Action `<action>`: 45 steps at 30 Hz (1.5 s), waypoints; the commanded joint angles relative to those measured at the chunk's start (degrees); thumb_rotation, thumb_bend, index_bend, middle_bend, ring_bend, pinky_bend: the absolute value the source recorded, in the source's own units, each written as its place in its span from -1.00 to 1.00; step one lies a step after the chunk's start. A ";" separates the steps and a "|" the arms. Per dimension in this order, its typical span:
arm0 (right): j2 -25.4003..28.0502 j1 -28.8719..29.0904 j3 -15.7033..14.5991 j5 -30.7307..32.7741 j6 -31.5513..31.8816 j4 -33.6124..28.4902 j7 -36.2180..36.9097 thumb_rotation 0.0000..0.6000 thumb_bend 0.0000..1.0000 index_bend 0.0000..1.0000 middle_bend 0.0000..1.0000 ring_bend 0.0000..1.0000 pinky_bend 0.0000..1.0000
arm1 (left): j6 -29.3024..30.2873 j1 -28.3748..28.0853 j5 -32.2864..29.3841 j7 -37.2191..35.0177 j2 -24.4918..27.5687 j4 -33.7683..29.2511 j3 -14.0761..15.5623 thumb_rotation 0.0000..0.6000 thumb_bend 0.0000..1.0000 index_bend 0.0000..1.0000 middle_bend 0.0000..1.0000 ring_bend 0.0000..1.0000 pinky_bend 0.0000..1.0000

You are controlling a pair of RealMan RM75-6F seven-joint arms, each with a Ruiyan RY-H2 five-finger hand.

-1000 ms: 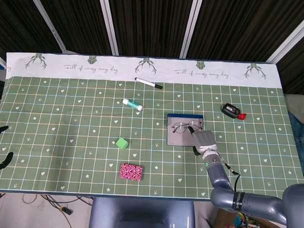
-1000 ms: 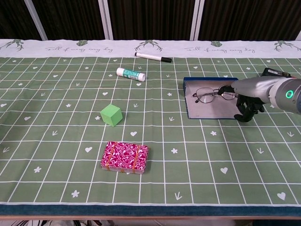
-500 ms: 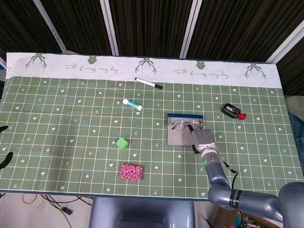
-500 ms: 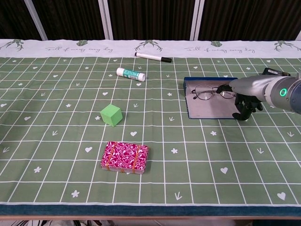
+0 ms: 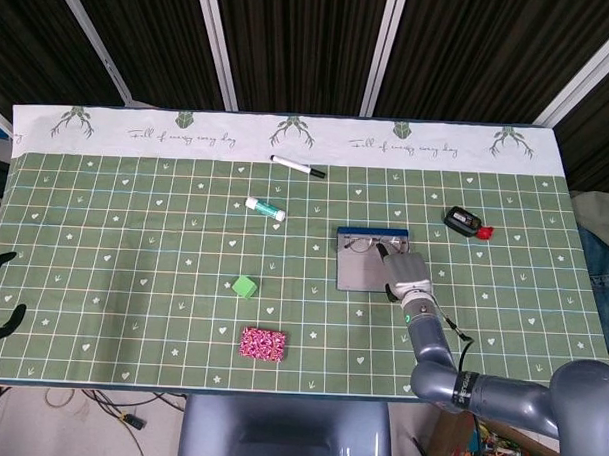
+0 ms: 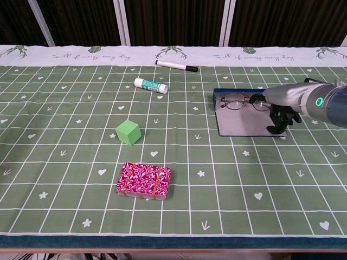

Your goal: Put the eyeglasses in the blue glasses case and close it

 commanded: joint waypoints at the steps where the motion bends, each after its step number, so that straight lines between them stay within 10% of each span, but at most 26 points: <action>1: -0.30 0.31 0.04 0.72 -0.07 0.44 -0.52 1.00 0.06 -0.88 0.43 0.36 0.30 | -0.03 -0.01 -0.02 -0.03 0.02 0.01 -0.01 1.00 -0.37 -0.69 -1.00 -1.00 -1.00; 26: -1.98 2.03 1.72 4.24 0.08 3.81 -2.57 1.00 0.06 -0.89 0.44 0.38 0.33 | 0.14 0.04 -0.18 -0.12 0.07 0.07 -0.15 1.00 -0.37 -0.69 -1.00 -1.00 -1.00; 39: 3.33 -1.04 0.55 -1.92 5.11 -8.04 0.28 1.00 -0.03 -0.89 0.43 0.37 0.33 | 0.24 0.09 -0.04 0.05 0.03 -0.10 -0.06 1.00 -0.37 -0.69 -1.00 -1.00 -1.00; 45: 4.21 -3.60 0.28 -6.65 6.93 -11.09 4.69 1.00 -0.48 -0.89 -0.14 -0.09 -0.15 | 0.18 0.09 -0.01 0.21 0.05 -0.18 0.00 1.00 -0.37 -0.69 -1.00 -1.00 -1.00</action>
